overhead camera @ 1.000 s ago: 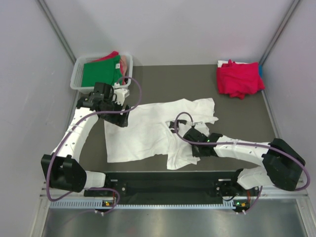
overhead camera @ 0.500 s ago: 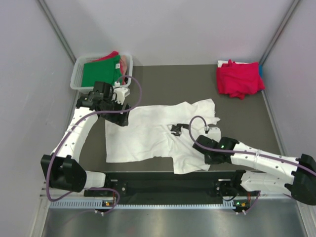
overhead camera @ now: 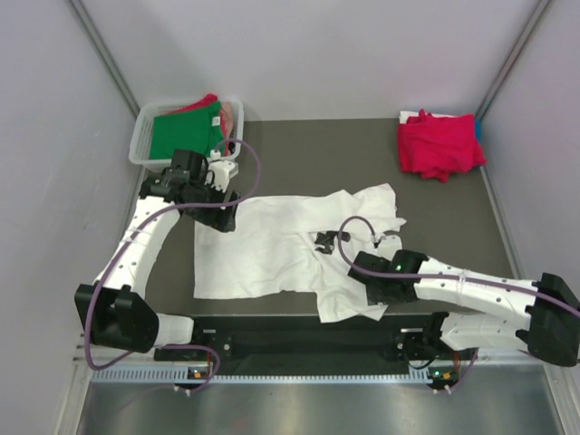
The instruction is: Fold and stack the t-shirts
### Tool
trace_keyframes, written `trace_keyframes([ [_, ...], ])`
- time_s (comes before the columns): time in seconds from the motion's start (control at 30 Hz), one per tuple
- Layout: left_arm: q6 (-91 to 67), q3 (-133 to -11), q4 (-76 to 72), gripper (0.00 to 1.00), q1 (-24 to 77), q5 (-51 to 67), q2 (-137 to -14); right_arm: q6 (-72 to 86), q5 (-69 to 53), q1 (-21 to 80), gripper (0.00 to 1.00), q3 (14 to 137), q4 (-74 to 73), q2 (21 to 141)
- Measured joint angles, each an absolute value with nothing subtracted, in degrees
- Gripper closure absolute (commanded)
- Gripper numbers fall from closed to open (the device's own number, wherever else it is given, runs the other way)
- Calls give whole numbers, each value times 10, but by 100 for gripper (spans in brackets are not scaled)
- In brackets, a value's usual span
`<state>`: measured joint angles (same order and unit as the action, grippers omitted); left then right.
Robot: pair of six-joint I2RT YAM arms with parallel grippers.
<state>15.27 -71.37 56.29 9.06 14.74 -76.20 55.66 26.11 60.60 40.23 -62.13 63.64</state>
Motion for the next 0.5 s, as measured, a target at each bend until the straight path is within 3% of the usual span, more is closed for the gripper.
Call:
trace_keyframes([
  [0.07, 153, -717, 568, 19, 91, 150, -762, 554, 267, 606, 0, 414, -627, 648],
  [0.27, 154, -731, 575, 19, 91, 163, -760, 559, 258, 621, 0, 424, -627, 634],
  [0.43, 158, -731, 588, 18, 91, 166, -751, 587, 194, 698, 4, 396, -604, 605],
  [0.5, 160, -731, 589, 18, 91, 168, -747, 586, 163, 728, 1, 383, -588, 617],
])
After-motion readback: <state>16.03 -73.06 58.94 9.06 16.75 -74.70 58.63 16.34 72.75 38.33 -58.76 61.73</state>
